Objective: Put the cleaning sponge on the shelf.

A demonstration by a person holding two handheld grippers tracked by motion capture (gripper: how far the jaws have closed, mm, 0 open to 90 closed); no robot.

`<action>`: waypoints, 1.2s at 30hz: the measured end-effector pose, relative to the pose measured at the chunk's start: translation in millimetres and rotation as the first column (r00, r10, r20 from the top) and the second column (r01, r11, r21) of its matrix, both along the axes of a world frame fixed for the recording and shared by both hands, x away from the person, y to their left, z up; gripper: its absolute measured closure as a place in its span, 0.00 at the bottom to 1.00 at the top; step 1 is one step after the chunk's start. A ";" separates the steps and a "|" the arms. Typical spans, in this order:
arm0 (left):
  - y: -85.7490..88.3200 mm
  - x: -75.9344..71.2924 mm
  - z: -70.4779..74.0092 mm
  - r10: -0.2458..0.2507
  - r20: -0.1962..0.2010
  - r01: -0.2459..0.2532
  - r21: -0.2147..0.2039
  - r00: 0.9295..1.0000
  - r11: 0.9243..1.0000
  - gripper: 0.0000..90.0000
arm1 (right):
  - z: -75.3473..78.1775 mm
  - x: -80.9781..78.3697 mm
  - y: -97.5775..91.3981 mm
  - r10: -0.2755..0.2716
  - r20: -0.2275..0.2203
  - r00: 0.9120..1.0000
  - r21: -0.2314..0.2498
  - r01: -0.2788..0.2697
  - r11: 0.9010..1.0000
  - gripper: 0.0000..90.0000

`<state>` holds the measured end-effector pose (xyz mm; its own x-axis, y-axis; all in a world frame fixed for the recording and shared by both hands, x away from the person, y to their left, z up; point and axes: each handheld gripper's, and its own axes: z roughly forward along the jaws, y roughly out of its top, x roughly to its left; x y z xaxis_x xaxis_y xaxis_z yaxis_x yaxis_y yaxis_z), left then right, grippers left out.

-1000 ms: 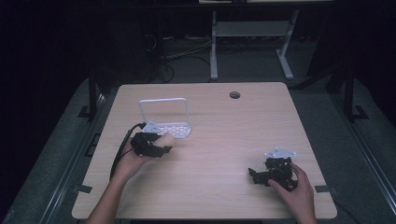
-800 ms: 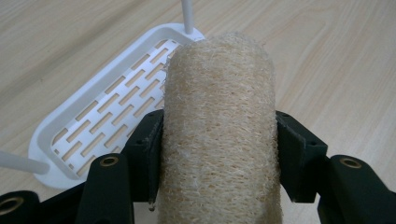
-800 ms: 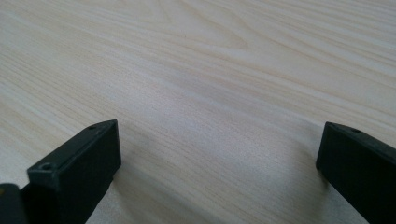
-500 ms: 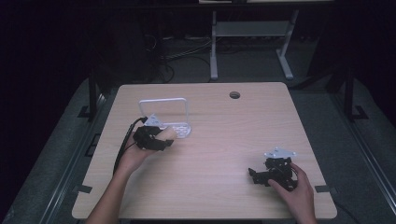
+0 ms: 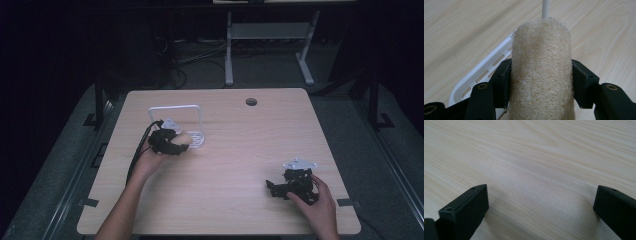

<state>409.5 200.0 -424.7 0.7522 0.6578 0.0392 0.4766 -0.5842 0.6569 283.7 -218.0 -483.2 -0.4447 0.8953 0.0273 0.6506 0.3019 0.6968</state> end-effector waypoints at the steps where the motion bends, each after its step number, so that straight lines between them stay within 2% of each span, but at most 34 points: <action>1: -0.9 1.5 -0.3 -0.001 0.004 0.001 0.003 1.000 1.000 0.46 | 0.0 0.0 0.0 0.000 0.000 1.000 0.000 0.000 1.000 0.00; 4: -4.8 5.4 -1.4 0.003 -0.002 -0.003 0.005 1.000 1.000 0.46 | 0.0 0.0 0.0 0.000 0.000 1.000 0.000 0.000 1.000 0.00; 6: -7.0 8.0 -2.4 0.005 0.009 -0.005 0.005 1.000 1.000 0.46 | 0.0 0.0 0.0 0.000 0.000 1.000 0.000 0.000 1.000 0.00; 13: -12.3 18.6 -9.6 0.026 -0.004 -0.026 0.005 1.000 1.000 0.46 | 0.0 -0.1 0.0 0.000 -0.001 1.000 0.000 0.000 1.000 0.00; 18: -13.3 24.4 -13.7 0.031 -0.010 -0.031 0.022 0.999 0.999 0.46 | 0.0 0.0 0.0 -0.001 -0.001 1.000 0.000 0.001 1.000 0.00; 23: -16.3 27.2 -17.1 0.033 -0.025 -0.032 0.030 0.999 0.999 0.46 | 0.0 0.0 0.0 0.000 0.000 1.000 0.000 0.000 1.000 0.00; 36: -18.9 31.0 -23.6 0.027 -0.034 -0.025 0.054 0.999 0.998 0.45 | 0.0 0.0 0.0 0.000 0.000 1.000 0.000 0.000 1.000 0.00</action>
<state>440.5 181.0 -448.3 0.7364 0.6748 0.0491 0.5140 -0.6052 0.6079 283.7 -218.0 -483.2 -0.4448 0.8952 0.0273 0.6504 0.3019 0.6970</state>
